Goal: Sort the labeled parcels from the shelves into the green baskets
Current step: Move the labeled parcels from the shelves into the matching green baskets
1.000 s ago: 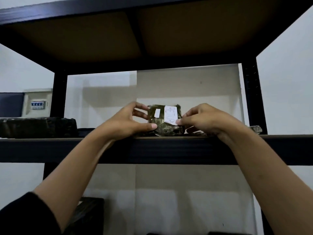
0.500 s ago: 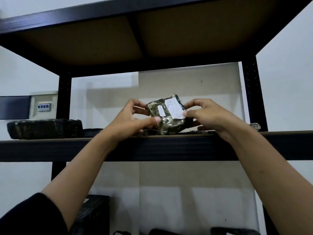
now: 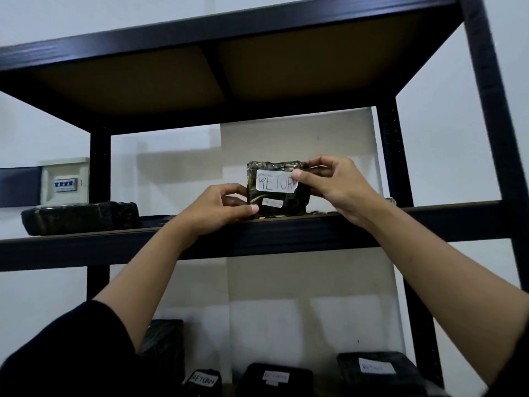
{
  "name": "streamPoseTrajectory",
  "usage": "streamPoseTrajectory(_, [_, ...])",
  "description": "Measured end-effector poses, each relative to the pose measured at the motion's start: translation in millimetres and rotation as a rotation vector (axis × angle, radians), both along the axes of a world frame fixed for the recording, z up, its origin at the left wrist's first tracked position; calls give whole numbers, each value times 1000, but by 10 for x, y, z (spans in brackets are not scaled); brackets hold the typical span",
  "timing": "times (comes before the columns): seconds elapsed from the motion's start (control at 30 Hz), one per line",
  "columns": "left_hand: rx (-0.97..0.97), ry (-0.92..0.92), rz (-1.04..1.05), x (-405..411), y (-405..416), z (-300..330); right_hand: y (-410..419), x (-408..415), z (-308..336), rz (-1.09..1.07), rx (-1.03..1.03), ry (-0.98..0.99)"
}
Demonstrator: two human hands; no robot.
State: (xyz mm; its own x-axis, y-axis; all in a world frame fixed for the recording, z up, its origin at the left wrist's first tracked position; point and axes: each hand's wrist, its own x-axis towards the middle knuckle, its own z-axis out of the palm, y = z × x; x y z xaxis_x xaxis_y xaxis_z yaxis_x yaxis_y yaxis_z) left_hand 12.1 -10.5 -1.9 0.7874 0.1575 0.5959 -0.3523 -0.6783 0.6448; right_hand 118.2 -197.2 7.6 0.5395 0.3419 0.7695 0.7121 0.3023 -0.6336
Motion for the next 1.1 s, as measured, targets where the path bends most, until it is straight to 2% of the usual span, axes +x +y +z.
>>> streamPoseTrajectory(0.13, [-29, -125, -46, -261, -188, -185, -114, -231, -167, 50, 101, -6])
streamPoseTrajectory(0.33, [-80, -140, -160, -734, -683, -751, -394, -823, -754, 31, 48, 44])
streamPoseTrajectory(0.47, [-147, 0, -250, -974, -981, -1301, -737, -1113, -1310, -88, 36, 111])
streamPoseTrajectory(0.6, [-294, 170, -347, -1103, -1354, -1960, -1225, -1357, -1925, -154, -63, 301])
streamPoseTrajectory(0.73, [-296, 330, -385, -1194, -1736, -2472, -1780, -1450, -2383, -178, -116, 454])
streamPoseTrajectory(0.87, [-324, 421, -397, -1106, -2225, -2702, -2451, -1467, -2618, -274, -64, 561])
streamPoseTrajectory(1.1, [-324, 469, -472, -517, -3446, -2853, -3975, -1299, -2794, -347, 45, 700])
